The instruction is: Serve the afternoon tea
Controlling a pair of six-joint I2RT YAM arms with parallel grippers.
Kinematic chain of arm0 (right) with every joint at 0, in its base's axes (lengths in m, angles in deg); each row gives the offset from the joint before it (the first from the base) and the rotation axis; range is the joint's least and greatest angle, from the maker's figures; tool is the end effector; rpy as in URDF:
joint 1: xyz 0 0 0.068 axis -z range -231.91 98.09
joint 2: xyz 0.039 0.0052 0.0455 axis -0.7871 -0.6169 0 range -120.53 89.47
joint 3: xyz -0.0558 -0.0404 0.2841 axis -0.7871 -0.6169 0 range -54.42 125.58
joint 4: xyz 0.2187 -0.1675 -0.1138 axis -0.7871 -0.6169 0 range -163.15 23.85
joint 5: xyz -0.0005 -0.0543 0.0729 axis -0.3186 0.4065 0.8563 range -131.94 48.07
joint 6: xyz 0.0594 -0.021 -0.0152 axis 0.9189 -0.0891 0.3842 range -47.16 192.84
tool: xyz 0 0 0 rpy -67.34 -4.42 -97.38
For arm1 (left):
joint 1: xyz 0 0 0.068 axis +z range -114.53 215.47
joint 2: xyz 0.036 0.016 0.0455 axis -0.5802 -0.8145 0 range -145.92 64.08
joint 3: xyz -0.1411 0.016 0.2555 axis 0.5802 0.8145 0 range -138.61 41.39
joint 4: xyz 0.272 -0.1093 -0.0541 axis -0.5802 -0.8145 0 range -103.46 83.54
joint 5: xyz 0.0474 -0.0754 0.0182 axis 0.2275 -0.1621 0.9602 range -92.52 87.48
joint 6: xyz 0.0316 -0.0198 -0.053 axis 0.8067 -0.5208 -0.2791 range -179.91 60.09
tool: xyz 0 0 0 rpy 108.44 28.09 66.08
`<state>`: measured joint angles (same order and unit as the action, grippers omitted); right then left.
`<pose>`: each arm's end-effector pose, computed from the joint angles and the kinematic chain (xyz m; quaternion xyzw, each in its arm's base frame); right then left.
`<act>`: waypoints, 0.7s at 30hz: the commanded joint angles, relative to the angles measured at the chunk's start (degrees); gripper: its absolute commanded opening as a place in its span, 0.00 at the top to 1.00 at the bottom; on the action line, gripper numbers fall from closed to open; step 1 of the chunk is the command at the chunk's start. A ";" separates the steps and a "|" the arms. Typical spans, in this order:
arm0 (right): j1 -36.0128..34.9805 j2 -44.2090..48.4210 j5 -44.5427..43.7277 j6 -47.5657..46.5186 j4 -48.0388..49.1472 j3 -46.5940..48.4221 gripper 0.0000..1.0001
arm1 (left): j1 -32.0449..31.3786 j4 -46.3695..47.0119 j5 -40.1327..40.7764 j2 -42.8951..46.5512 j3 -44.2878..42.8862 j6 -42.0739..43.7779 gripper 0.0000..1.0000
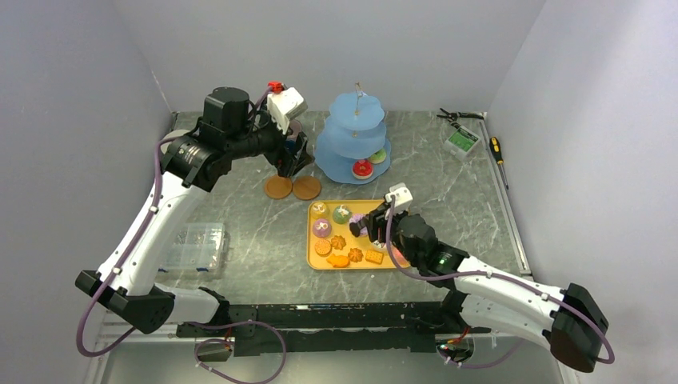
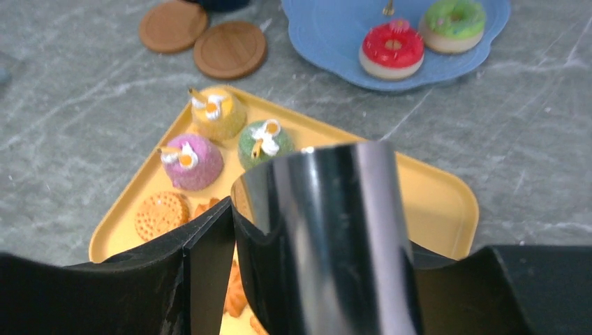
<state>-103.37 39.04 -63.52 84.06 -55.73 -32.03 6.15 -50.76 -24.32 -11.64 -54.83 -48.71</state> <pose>0.1598 0.1706 0.2155 -0.1689 0.7824 0.1727 0.5740 0.2571 -0.1660 0.4956 0.3817 0.7360 -0.2409 0.5047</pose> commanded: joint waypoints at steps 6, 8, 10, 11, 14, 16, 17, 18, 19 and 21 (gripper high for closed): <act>3.29 -4.00 -2.35 -3.19 9.02 10.43 0.54 | 0.07 0.90 -1.43 -0.63 -2.75 -1.31 0.07; 4.46 -7.66 -1.99 -3.39 11.57 12.05 0.55 | 0.05 0.81 -1.29 -0.60 -2.59 -1.49 0.07; 5.95 -11.30 -1.46 -3.34 14.64 13.36 0.55 | 0.08 0.64 -0.97 -0.73 -2.46 -1.41 0.07; 6.78 -13.03 -1.01 -3.06 16.07 13.98 0.55 | 0.13 0.59 -0.73 -0.70 -2.34 -1.30 0.07; 9.51 -18.46 0.90 -1.86 20.18 15.83 0.56 | 0.10 0.61 -0.44 -0.83 -2.13 -1.44 0.07; 11.04 -21.93 1.96 -1.09 22.82 17.09 0.56 | 0.14 0.66 -0.59 -0.99 -2.17 -1.73 0.07; 11.58 -23.72 2.48 -0.65 23.98 17.67 0.56 | 0.13 0.70 -0.67 -1.07 -2.27 -1.76 0.07; 11.93 -25.90 2.59 -0.41 25.68 18.24 0.56 | 0.09 0.74 -0.72 -1.09 -2.30 -1.81 0.07; 12.10 -27.46 2.52 -0.29 26.81 18.72 0.56 | 0.13 0.80 -0.61 -1.10 -2.30 -1.88 0.07; 12.43 -30.38 2.55 0.12 29.11 19.96 0.56 | 0.10 0.84 -0.49 -1.01 -2.18 -1.52 0.07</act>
<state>-91.51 12.05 -62.36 82.53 -37.46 -16.38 6.15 -50.91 -24.30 -12.78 -55.40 -49.30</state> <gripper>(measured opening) 0.520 0.932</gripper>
